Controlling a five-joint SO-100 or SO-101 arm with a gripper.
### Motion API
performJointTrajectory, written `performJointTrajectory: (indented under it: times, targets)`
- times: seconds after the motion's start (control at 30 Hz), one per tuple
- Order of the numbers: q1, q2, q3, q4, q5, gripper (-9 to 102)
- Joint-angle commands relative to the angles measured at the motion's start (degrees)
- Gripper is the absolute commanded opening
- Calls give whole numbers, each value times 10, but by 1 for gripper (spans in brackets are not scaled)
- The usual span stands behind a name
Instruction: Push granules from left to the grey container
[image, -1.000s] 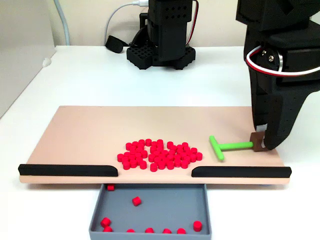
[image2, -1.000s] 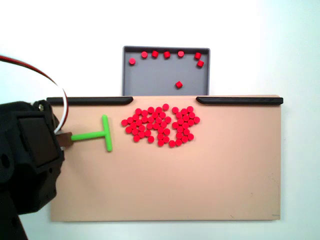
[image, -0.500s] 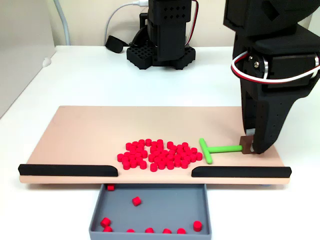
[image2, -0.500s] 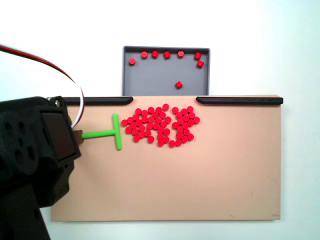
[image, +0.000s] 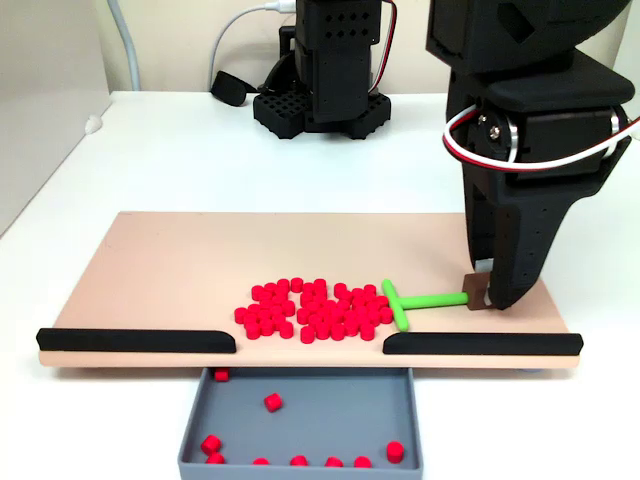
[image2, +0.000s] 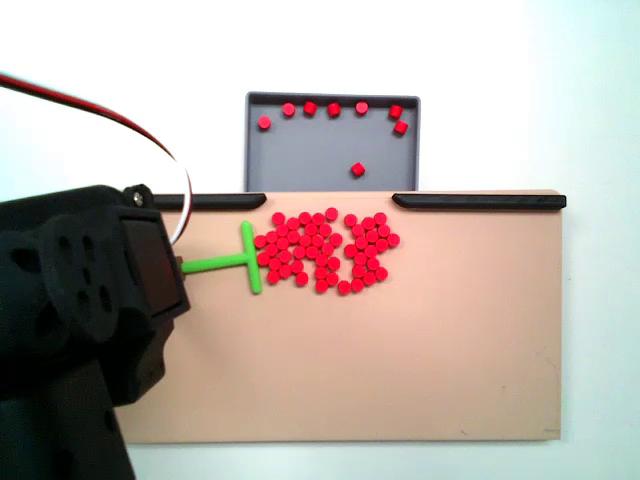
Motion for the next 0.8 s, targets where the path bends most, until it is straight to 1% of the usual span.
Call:
performJointTrajectory:
  times: [0.0, 0.77]
  targets:
    - [9, 6, -15, -3, -13, 0]
    - [36, 12, -14, -3, -95, 0]
